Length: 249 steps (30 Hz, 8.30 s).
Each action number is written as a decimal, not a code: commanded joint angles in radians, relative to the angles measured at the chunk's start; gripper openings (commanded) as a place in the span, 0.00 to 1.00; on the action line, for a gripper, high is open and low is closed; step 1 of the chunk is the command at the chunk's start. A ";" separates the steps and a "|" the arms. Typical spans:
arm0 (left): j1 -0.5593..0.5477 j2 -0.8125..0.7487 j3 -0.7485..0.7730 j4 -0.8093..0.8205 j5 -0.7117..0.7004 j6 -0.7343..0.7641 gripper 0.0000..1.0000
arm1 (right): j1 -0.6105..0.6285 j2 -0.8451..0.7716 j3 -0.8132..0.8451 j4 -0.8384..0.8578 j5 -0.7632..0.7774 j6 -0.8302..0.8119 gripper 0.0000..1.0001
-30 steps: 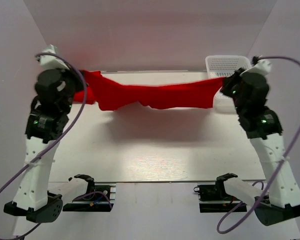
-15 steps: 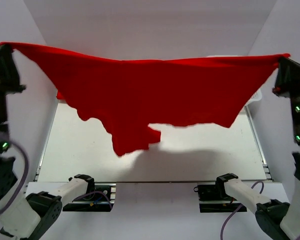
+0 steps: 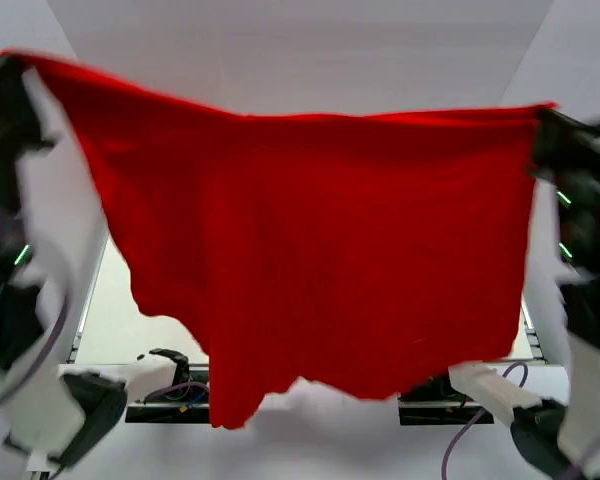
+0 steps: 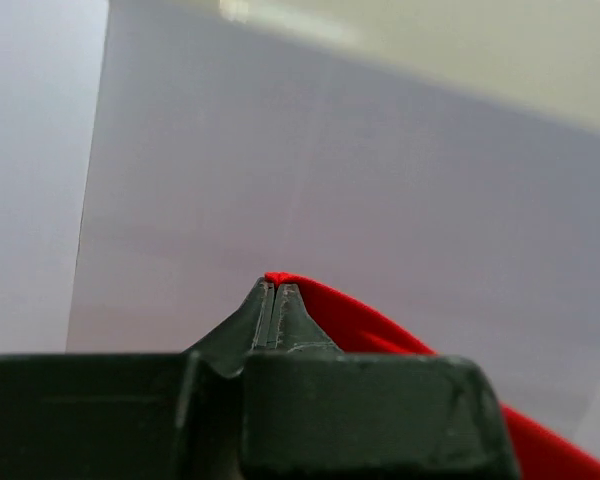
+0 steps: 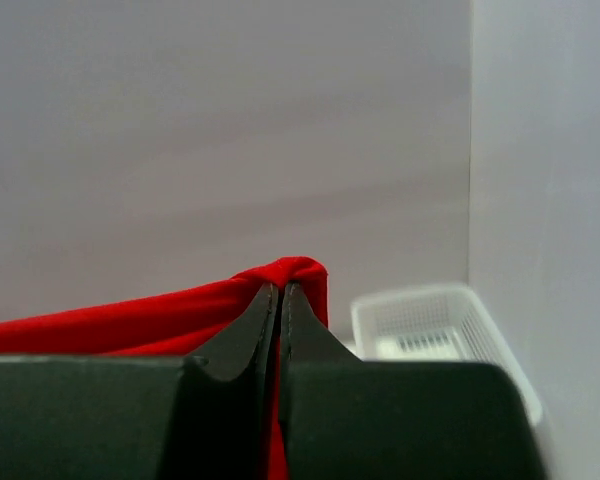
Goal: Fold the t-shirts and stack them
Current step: Flatten out the tshirt, then fold the flattened tshirt in 1/3 of the way, then grap the side of the flattened tshirt furthest away from the robot with both arms
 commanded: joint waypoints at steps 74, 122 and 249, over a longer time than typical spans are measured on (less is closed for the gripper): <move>0.020 0.078 -1.287 -0.189 0.084 -0.550 0.00 | -0.020 0.189 -1.219 -0.080 -0.149 0.457 0.00; 0.020 0.832 -0.775 0.181 -0.117 -0.246 0.00 | -0.083 0.698 -0.868 0.024 0.021 0.270 0.15; 0.095 0.359 -1.266 0.070 0.291 -0.446 1.00 | 0.004 0.442 -1.006 -0.039 -0.186 0.343 0.90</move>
